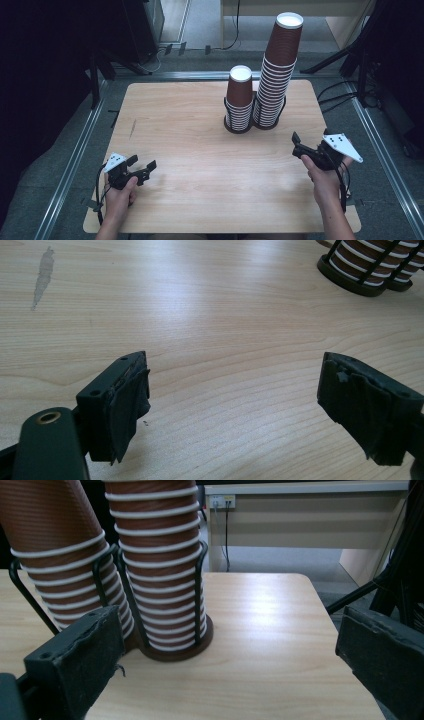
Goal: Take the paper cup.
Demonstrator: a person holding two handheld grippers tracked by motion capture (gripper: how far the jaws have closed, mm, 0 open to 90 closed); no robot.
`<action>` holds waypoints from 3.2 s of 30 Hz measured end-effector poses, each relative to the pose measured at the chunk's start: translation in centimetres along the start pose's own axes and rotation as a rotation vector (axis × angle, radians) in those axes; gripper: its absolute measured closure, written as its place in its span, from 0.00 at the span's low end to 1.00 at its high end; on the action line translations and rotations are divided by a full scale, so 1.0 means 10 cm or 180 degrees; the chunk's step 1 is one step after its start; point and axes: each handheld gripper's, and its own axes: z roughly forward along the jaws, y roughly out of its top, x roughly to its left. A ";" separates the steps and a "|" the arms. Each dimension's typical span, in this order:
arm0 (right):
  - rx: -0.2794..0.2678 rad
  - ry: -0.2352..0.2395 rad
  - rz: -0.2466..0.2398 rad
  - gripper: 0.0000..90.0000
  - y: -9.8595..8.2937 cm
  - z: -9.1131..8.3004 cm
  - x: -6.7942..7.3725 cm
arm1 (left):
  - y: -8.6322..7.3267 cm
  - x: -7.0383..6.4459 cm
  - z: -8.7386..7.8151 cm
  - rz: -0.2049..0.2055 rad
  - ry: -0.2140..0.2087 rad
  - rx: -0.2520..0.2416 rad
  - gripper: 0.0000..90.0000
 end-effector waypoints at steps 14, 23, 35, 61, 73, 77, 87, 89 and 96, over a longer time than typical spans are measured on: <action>-0.0095 0.0059 -0.0097 0.00 0.37 0.13 0.15 | 0.00 -0.01 0.00 0.0010 -0.0011 0.0004 0.15; -0.0135 0.0100 -0.0124 0.00 0.49 0.19 0.22 | 0.00 -0.01 0.00 0.0020 -0.0005 0.0008 0.15; -0.0187 0.0150 -0.0113 0.00 0.71 0.31 0.32 | 0.00 -0.02 0.01 0.0040 0.0029 -0.0002 0.11; -0.0251 0.0103 -0.0115 0.00 1.40 0.80 0.55 | 0.00 -0.03 0.01 0.0094 0.0076 0.0070 0.02; -0.0258 0.0091 -0.0028 0.00 1.60 1.02 0.62 | 0.00 -0.03 0.01 0.0102 0.0068 0.0074 0.02; -0.0319 0.0060 -0.0069 0.00 1.65 1.09 0.68 | 0.00 -0.03 0.02 0.0111 0.0064 0.0089 0.02; -0.0333 -0.0083 0.0050 0.02 1.78 1.28 0.80 | 0.00 -0.03 0.02 0.0109 0.0044 0.0095 0.02; -0.0347 -0.0104 0.0052 0.04 1.78 1.28 0.80 | 0.00 -0.03 0.02 0.0109 0.0045 0.0097 0.02; -0.0420 -0.0169 -0.0044 0.10 1.77 1.29 0.85 | 0.01 -0.03 0.02 0.0111 0.0044 0.0097 0.02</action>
